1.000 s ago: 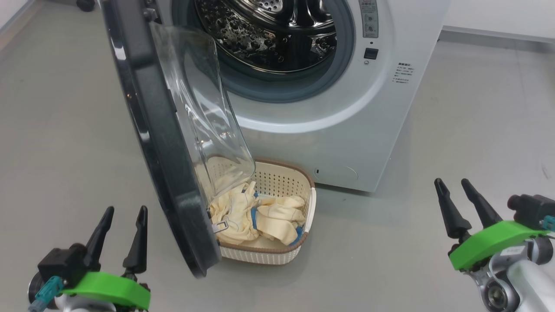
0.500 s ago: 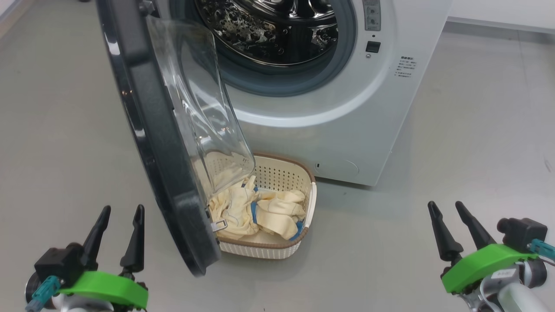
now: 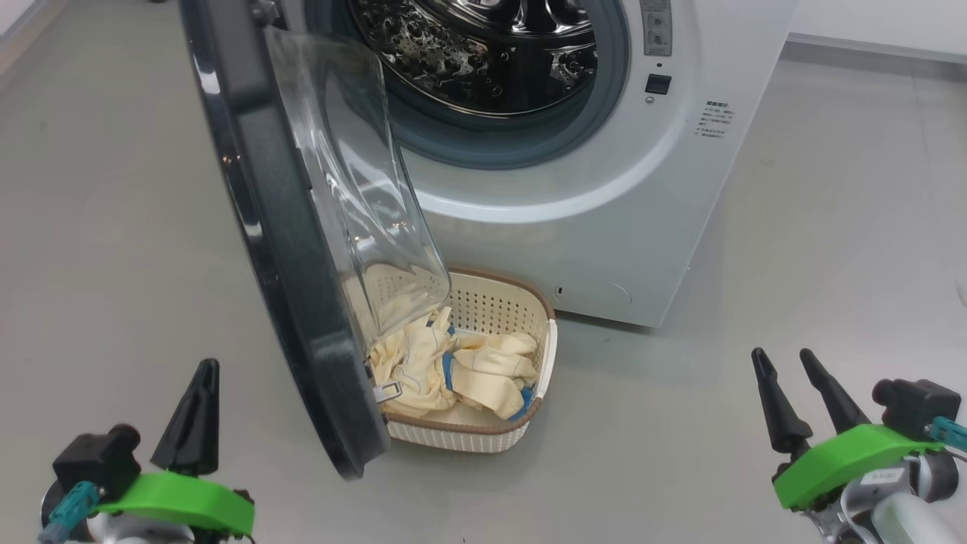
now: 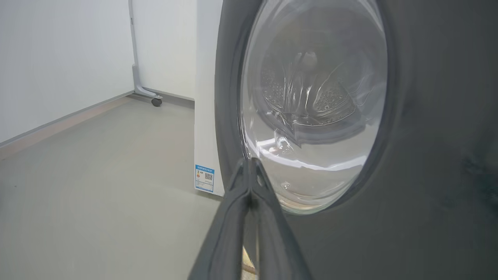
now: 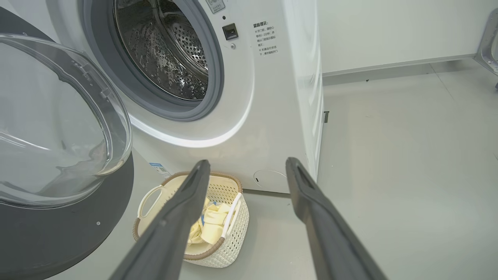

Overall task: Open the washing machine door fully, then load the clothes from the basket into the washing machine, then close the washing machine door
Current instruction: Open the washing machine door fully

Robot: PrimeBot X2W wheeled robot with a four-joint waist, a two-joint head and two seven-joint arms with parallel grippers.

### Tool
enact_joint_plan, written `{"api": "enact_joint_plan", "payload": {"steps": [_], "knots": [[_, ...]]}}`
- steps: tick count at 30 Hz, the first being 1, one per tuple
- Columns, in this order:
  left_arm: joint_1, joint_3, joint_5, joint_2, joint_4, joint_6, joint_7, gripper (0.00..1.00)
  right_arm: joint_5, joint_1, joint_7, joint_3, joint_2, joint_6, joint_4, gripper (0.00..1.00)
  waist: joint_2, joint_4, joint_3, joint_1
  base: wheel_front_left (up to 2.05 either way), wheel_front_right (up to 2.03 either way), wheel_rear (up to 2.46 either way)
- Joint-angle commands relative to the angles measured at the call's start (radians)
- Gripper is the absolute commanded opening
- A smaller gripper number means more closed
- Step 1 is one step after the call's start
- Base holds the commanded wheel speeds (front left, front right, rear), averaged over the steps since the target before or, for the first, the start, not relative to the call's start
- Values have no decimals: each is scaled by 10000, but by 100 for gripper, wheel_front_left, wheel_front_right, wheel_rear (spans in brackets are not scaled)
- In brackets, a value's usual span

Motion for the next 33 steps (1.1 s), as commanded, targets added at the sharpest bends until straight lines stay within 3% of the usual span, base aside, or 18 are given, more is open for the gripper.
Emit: {"api": "enact_joint_plan", "payload": {"steps": [1, 10, 17, 26, 33], "knots": [[-502, 527, -107, 189, -330, 6, -69, 0, -141, -98, -137, 50, -139, 17, -309, 100, 0, 56, -26, 0, 0, 0, 0], [-595, 1679, -339, 253, -1714, 75, -69, 0, -202, 14, -137, -36, -121, 17, -368, 100, 0, 303, -121, 0, 0, 0, 0], [-629, 1786, -190, 427, -4359, 549, 453, 0, -275, 94, -137, -103, -122, 17, -417, 100, 0, 416, -149, 0, 0, 0, 0], [-642, 162, 237, -83, -7800, 906, 2026, 0, -707, 47, -137, -279, -105, 17, -661, 100, 0, 394, -63, 0, 0, 0, 0], [-568, -1626, 411, -668, -8201, 787, 2816, 0, -983, -1, -137, -440, -83, 17, -797, 100, 0, 335, 38, 0, 0, 0, 0]]}}
